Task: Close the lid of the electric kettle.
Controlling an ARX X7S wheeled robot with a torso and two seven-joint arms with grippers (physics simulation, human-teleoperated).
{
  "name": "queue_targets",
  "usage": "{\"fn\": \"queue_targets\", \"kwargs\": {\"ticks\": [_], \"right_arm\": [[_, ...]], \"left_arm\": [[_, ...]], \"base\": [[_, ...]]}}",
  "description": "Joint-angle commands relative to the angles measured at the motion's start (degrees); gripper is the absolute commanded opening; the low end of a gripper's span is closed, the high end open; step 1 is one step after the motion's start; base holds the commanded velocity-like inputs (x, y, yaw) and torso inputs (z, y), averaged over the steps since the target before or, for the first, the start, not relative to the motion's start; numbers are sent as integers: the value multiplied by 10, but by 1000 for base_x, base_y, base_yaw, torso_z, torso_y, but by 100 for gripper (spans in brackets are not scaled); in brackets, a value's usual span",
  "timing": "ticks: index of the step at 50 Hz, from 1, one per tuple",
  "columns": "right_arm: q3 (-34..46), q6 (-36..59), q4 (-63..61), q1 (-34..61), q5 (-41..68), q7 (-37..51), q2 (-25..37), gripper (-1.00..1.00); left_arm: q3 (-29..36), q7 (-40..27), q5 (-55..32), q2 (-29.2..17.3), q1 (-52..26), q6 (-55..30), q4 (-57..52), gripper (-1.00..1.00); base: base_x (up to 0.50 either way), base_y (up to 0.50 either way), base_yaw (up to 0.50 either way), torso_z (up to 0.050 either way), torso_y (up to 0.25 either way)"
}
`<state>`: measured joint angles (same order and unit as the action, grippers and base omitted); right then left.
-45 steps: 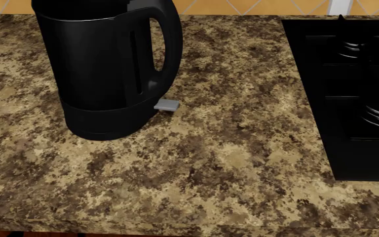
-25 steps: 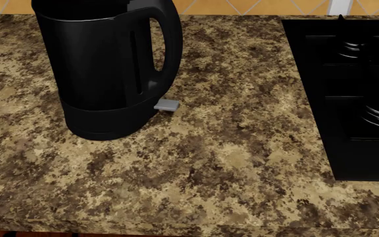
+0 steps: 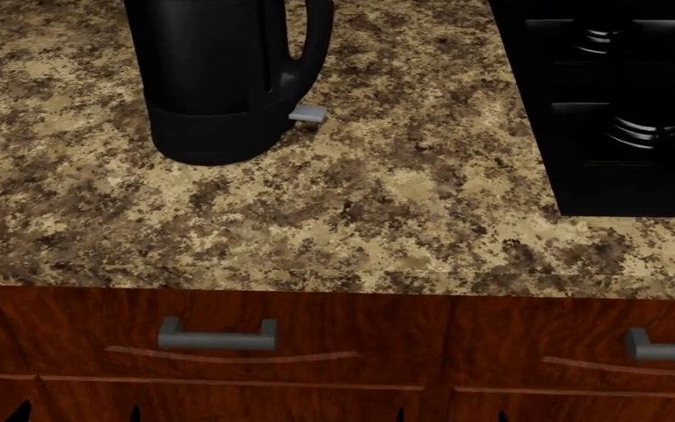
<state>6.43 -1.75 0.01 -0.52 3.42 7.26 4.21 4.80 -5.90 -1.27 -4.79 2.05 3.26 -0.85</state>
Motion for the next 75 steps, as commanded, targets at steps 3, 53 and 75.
{"fn": "queue_targets", "kwargs": {"ticks": [3, 53, 75], "right_arm": [[7, -3, -1, -1, 14, 12, 8, 100], [36, 1, -13, -3, 38, 44, 34, 100], [44, -2, -6, 0, 48, 53, 41, 100]], "left_arm": [[12, -11, -6, -9, -1, -8, -7, 100], [46, -28, -33, -38, -3, -35, -15, 100], [51, -35, -45, -44, -4, -29, -17, 100]], "base": [[0, 0, 0, 0, 0], [0, 153, 0, 18, 0], [0, 0, 0, 50, 0]]}}
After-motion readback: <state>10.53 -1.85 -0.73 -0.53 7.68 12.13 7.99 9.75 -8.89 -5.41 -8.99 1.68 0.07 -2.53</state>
